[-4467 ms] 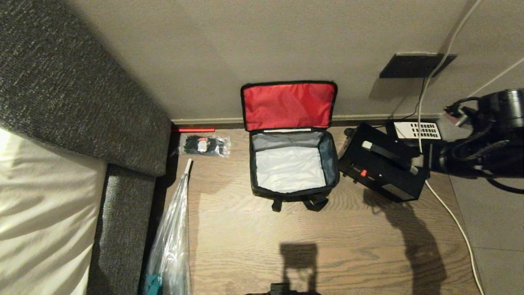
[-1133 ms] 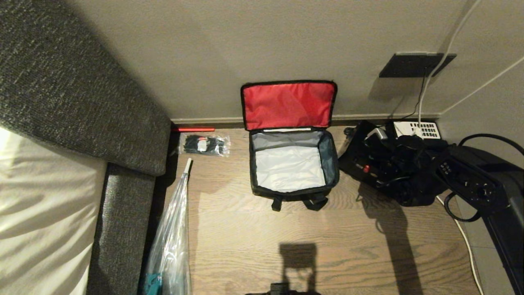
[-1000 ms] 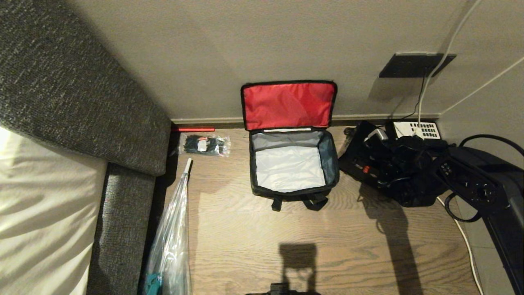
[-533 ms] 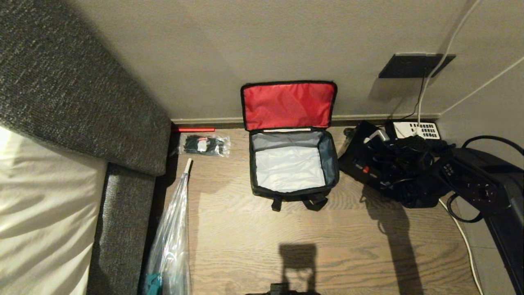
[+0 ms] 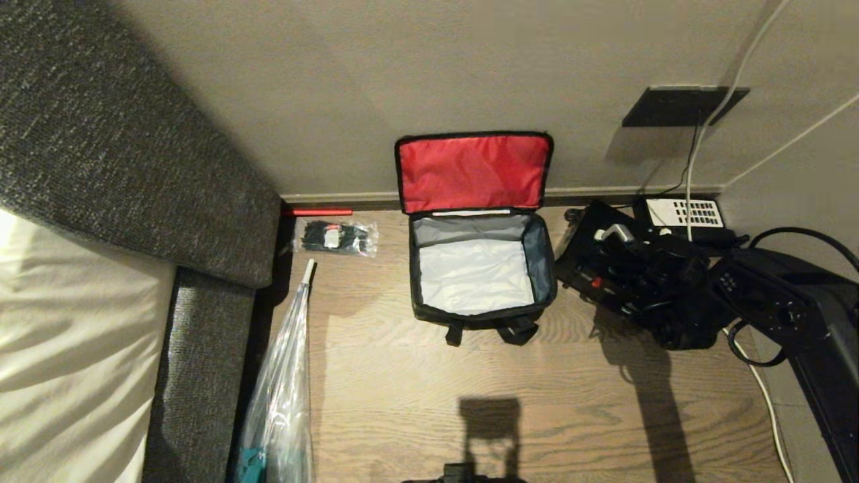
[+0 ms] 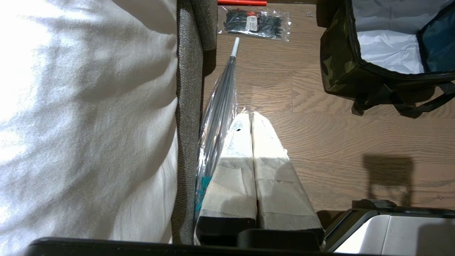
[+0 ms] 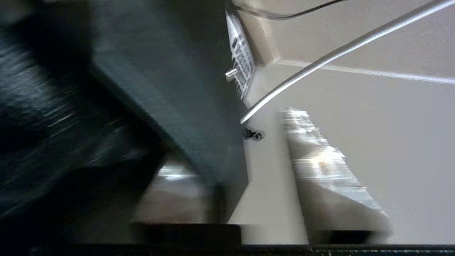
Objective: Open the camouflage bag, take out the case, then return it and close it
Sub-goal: Grip the handle again, then place the black box back
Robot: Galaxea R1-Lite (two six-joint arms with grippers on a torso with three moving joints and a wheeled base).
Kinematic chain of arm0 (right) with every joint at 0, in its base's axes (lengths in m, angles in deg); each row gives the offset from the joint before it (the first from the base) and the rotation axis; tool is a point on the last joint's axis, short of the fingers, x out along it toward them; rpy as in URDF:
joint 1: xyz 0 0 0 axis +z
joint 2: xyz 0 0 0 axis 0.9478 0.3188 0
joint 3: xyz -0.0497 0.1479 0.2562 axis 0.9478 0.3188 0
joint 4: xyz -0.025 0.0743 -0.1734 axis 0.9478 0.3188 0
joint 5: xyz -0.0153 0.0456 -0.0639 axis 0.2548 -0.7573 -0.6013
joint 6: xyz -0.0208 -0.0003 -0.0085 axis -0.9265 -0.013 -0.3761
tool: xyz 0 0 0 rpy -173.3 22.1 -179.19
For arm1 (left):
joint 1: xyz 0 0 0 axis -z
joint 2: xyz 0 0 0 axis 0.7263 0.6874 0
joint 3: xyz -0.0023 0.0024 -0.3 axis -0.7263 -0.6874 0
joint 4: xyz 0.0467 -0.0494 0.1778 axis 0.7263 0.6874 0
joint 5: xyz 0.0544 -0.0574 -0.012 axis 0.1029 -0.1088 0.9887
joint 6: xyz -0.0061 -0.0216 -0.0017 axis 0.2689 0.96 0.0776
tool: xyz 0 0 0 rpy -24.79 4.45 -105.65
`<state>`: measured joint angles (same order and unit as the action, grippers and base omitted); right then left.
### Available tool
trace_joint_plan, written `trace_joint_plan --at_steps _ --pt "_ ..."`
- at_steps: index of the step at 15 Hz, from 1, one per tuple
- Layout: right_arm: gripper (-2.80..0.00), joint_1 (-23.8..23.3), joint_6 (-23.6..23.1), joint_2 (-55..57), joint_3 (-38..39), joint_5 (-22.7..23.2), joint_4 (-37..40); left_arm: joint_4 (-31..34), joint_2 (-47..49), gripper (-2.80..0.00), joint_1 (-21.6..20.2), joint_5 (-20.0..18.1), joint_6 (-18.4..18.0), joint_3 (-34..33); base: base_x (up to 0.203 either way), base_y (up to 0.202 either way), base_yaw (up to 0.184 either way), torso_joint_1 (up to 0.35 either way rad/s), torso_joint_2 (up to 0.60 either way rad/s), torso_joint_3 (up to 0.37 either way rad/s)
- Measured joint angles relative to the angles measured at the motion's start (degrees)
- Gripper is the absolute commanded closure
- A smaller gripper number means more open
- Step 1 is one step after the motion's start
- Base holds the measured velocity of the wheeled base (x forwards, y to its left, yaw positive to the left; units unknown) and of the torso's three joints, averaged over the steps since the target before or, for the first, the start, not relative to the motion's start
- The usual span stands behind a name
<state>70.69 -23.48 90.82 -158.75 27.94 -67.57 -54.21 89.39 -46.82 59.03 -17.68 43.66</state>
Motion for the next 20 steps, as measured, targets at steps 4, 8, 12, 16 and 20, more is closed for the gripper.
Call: trace_joint_plan --at_steps 4,8,12,16,20 --pt "0.00 1.6 0.0 -0.6 1.7 -0.2 -1.1 0.0 0.0 0.00 0.0 0.0 0.0 0.0 0.000 0.000 0.000 0.000 0.00 0.000" --pt "0.00 2.5 0.1 -4.2 6.9 -0.1 -1.1 0.0 0.0 0.00 0.0 0.0 0.0 0.0 0.000 0.000 0.000 0.000 0.00 0.000" --pt "0.00 2.7 -1.7 -14.4 14.1 0.1 0.5 0.0 0.0 0.00 0.0 0.0 0.0 0.0 0.000 0.000 0.000 0.000 0.00 0.000" --pt "0.00 2.8 -5.9 -27.8 22.8 0.5 2.0 0.0 0.0 0.00 0.0 -0.1 0.0 0.0 0.000 0.000 0.000 0.000 0.00 0.000" --pt "0.00 3.1 -10.4 -39.0 27.7 2.5 5.0 0.0 0.0 0.00 0.0 0.0 0.0 0.0 0.000 0.000 0.000 0.000 0.00 0.000"
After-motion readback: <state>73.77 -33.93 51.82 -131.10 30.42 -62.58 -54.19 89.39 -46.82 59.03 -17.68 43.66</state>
